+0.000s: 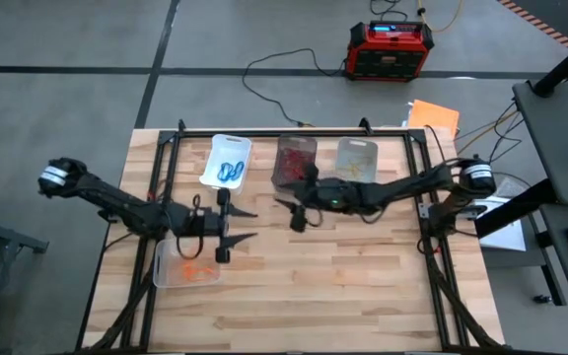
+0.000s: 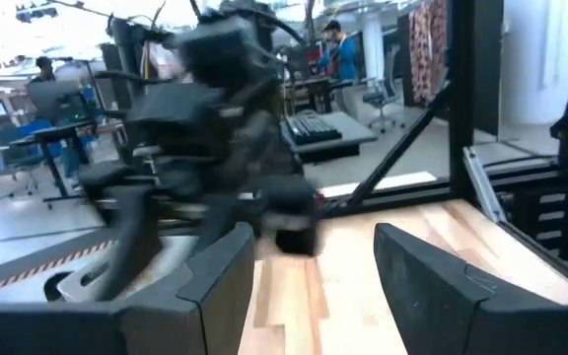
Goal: Sort rubber bands into baskets
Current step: Return to Home Position
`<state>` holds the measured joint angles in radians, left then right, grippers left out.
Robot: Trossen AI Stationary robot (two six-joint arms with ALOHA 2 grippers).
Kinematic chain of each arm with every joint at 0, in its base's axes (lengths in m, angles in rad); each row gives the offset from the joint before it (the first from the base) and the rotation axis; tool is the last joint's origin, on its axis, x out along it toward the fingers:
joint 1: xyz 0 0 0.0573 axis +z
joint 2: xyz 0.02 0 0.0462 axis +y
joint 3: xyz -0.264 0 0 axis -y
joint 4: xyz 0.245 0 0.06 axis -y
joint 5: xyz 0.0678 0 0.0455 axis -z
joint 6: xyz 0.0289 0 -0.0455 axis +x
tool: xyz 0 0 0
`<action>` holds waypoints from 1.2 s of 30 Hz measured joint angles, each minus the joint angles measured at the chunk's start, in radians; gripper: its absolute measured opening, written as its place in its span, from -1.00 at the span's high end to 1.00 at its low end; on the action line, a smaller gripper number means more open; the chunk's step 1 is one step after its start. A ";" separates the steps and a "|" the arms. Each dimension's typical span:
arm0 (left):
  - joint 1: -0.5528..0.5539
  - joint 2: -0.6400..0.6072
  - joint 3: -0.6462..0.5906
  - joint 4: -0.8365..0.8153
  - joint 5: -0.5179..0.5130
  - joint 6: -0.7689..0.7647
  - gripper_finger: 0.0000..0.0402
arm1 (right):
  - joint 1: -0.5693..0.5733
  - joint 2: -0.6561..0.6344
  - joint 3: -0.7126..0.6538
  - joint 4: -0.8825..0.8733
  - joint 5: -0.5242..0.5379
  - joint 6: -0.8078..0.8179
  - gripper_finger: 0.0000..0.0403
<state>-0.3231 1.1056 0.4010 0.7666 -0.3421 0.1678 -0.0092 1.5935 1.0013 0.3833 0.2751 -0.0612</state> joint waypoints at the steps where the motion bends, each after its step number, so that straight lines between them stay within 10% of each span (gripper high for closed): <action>1: 0.037 -0.011 -0.005 0.000 0.041 -0.001 0.04 | 0.003 -0.016 -0.041 0.054 -0.026 -0.003 0.12; 9: 0.298 -0.302 -0.141 -0.052 0.337 -0.054 0.04 | -0.018 -0.273 -0.365 0.243 -0.083 0.005 0.12; 27: 0.334 -1.035 -0.191 -0.589 0.344 -0.092 0.03 | -0.042 -0.990 -0.770 0.241 -0.148 -0.018 0.32; 36: 0.334 -1.090 -0.320 -0.476 0.342 -0.149 0.03 | -0.042 -1.326 -0.917 0.186 -0.179 -0.002 0.43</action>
<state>0.0109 0.0155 0.0814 0.2907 -0.0002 0.0186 -0.0509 0.2674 0.0848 0.5692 0.0963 -0.0628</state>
